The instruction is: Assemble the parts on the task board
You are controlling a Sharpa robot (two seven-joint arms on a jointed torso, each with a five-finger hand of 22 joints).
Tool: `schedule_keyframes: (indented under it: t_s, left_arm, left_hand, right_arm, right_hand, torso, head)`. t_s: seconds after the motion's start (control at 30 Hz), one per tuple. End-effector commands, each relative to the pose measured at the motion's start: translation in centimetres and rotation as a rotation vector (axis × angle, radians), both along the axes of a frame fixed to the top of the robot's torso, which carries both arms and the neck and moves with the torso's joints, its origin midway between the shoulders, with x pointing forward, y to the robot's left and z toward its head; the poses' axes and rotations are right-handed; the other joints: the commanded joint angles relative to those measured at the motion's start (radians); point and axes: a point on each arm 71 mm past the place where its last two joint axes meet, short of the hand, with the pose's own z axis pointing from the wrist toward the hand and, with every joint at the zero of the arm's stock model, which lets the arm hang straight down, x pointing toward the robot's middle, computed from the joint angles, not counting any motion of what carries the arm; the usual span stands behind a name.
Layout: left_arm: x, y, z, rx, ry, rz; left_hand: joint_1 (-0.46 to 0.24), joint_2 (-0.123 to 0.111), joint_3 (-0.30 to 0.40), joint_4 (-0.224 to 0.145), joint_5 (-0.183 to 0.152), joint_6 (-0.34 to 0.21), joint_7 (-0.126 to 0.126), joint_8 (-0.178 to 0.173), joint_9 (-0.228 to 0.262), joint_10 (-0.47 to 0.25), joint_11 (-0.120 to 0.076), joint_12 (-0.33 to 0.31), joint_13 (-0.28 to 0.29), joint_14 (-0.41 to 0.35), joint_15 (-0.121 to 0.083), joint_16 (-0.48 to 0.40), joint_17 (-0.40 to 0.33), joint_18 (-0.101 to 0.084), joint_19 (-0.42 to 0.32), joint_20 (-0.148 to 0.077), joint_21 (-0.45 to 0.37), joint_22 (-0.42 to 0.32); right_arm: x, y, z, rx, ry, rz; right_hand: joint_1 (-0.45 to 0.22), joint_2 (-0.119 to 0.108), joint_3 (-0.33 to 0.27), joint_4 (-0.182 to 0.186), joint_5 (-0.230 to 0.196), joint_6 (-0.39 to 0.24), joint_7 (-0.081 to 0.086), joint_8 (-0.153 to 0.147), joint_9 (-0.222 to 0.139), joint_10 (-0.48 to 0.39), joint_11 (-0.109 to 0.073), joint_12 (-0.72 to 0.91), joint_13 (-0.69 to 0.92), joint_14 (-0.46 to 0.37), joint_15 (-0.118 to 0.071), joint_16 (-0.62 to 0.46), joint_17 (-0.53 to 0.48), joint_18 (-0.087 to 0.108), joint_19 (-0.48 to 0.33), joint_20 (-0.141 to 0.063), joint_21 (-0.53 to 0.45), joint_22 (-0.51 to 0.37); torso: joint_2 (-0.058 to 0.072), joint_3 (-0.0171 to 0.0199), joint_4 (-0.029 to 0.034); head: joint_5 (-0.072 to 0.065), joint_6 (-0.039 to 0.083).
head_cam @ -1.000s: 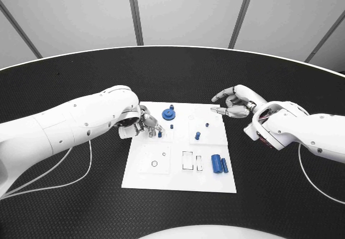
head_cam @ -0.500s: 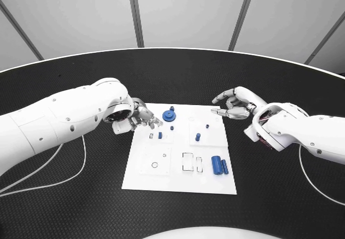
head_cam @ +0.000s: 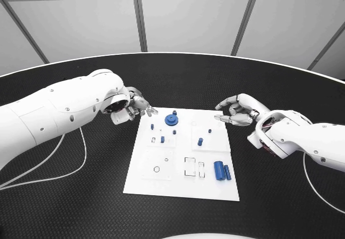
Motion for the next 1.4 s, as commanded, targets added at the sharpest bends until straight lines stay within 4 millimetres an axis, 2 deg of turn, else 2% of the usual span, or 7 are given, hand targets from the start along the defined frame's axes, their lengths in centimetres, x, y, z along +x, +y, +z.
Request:
schedule_keyframes:
  t_s: [0.03,0.23,0.37,0.63,0.73,1.1,1.4]
  left_arm:
    - [0.6,0.1,0.0,0.019,-0.005,0.004]
    - [1.5,0.0,0.0,0.074,0.003,-0.004]
    - [1.9,-0.2,-0.2,0.091,0.012,-0.009]
    - [2.3,-0.6,-0.7,0.118,0.014,-0.018]
    - [2.3,-0.7,-1.1,0.125,0.017,-0.018]
    - [2.2,-1.0,-2.7,0.14,0.054,-0.026]
    - [2.2,-1.0,-3.2,0.146,0.067,-0.027]
  left_hand:
    - [0.002,-0.007,-0.005,0.012,-0.004,-0.002,0.002,-0.005,-0.006,0.009,0.006,0.011,0.012,0.106,0.008,0.006,0.263,0.004,0.004,0.009,0.008,0.008]
    - [-0.001,-0.006,-0.009,0.017,-0.005,0.0,0.002,-0.005,-0.01,0.01,0.006,0.012,0.009,0.106,0.008,0.006,0.263,0.004,0.005,0.01,0.009,0.009]
    - [-0.004,-0.007,-0.016,0.022,-0.007,0.002,0.002,-0.006,-0.014,0.013,0.006,0.015,0.012,0.106,0.009,0.006,0.263,0.003,0.007,0.011,0.012,0.012]
    - [-0.008,-0.007,-0.024,0.03,-0.007,0.006,0.001,-0.006,-0.02,0.018,0.006,0.019,0.017,0.106,0.009,0.006,0.263,0.003,0.008,0.011,0.015,0.016]
    - [-0.008,-0.006,-0.026,0.032,-0.007,0.008,0.001,-0.005,-0.021,0.021,0.006,0.022,0.022,0.106,0.009,0.006,0.263,0.002,0.01,0.011,0.018,0.019]
    - [-0.008,-0.009,-0.057,0.049,-0.008,0.044,-0.009,0.015,-0.03,0.027,-0.002,0.03,0.025,0.106,0.003,0.006,0.263,0.001,0.013,0.007,0.027,0.026]
    - [-0.007,-0.009,-0.077,0.06,-0.008,0.061,-0.016,0.03,-0.033,0.028,-0.008,0.032,0.024,0.106,-0.002,0.006,0.263,0.0,0.014,0.003,0.03,0.029]
  right_arm:
    - [0.0,0.1,-0.1,0.0,0.004,0.001]
    - [0.0,0.2,-0.2,0.0,0.007,0.005]
    - [0.0,0.3,-0.2,0.001,0.007,0.006]
    - [-0.1,0.5,-0.2,0.003,0.004,0.009]
    - [-0.1,0.6,-0.2,0.004,0.003,0.009]
    - [-0.1,0.6,-0.1,0.006,0.001,0.012]
    - [-0.2,0.7,-0.1,0.007,0.002,0.013]
  right_hand:
    - [-0.004,-0.007,0.003,0.003,0.005,0.006,-0.003,0.005,-0.002,0.0,-0.001,0.002,0.073,0.061,-0.008,-0.004,0.071,0.016,0.053,-0.007,-0.005,0.164]
    - [-0.004,-0.007,0.004,0.004,0.006,0.006,-0.003,0.005,-0.002,0.0,-0.001,0.001,0.073,0.061,-0.008,-0.004,0.071,0.016,0.052,-0.007,-0.006,0.164]
    - [-0.004,-0.007,0.004,0.004,0.006,0.006,-0.003,0.005,-0.002,0.0,-0.001,0.001,0.073,0.061,-0.008,-0.004,0.071,0.016,0.052,-0.007,-0.006,0.164]
    - [-0.004,-0.006,0.005,0.005,0.006,0.006,-0.003,0.005,-0.002,0.0,-0.001,0.002,0.073,0.061,-0.008,-0.004,0.071,0.016,0.052,-0.007,-0.006,0.163]
    - [-0.004,-0.006,0.005,0.005,0.006,0.006,-0.003,0.005,-0.002,0.0,-0.001,0.002,0.073,0.061,-0.008,-0.004,0.071,0.016,0.052,-0.007,-0.006,0.163]
    - [-0.004,-0.006,0.005,0.005,0.006,0.006,-0.003,0.005,-0.002,0.0,-0.001,0.002,0.073,0.061,-0.008,-0.004,0.071,0.016,0.052,-0.007,-0.006,0.163]
    - [-0.004,-0.006,0.005,0.005,0.006,0.006,-0.003,0.005,-0.002,0.0,-0.001,0.002,0.073,0.061,-0.008,-0.004,0.071,0.016,0.052,-0.007,-0.006,0.163]
  torso:
    - [0.001,0.0018,-0.0025]
    - [0.002,0.0025,-0.0021]
    - [0.004,0.0015,-0.0013]
    - [0.002,0.0019,-0.0019]
    - [0.002,0.0007,-0.0022]
    - [0.003,0.0005,-0.0019]
    - [0.002,0.0011,-0.0016]
  head:
    - [0.006,0.008]
    - [0.013,0.01]
    - [0.013,0.012]
    - [0.022,0.01]
    - [0.024,0.009]
    - [0.022,0.003]
    - [0.023,0.0]
